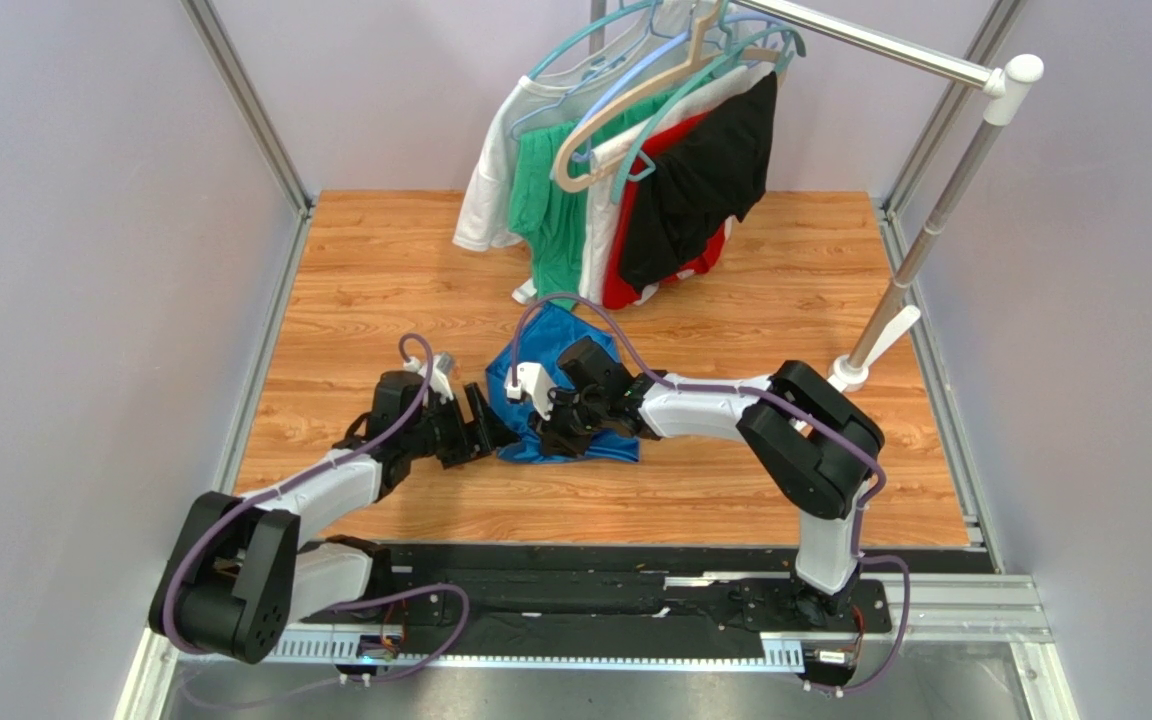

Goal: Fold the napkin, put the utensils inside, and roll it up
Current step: Roll the napkin with the utensil

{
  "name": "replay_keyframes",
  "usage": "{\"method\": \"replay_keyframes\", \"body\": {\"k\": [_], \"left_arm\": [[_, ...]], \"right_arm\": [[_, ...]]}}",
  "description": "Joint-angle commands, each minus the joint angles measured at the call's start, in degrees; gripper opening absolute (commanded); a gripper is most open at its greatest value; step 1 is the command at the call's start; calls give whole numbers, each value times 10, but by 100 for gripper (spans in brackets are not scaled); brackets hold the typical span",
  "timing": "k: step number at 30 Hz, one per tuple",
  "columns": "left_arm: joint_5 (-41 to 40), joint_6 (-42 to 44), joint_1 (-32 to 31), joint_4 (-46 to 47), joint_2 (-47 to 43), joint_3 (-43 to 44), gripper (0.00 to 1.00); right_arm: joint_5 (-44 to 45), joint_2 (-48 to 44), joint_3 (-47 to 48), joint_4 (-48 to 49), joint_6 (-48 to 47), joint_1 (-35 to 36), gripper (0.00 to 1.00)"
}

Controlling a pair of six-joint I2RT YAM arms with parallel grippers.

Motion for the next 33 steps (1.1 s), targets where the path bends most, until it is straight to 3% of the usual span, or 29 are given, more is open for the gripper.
{"method": "replay_keyframes", "body": {"k": [1, 14, 21, 28, 33], "left_arm": [[-5, 17, 1, 36, 24, -10, 80], [-4, 37, -13, 27, 35, 2, 65], [-53, 29, -19, -4, 56, 18, 50], [-68, 28, -21, -20, 76, 33, 43], [-62, 29, -22, -27, 91, 40, 29]], "right_arm": [[-1, 17, 6, -21, 9, -2, 18], [-6, 18, 8, -23, 13, -2, 17], [-13, 22, 13, -25, 14, -2, 16], [-14, 23, 13, -28, 14, -2, 16], [-16, 25, 14, -28, 14, -2, 16]]}}
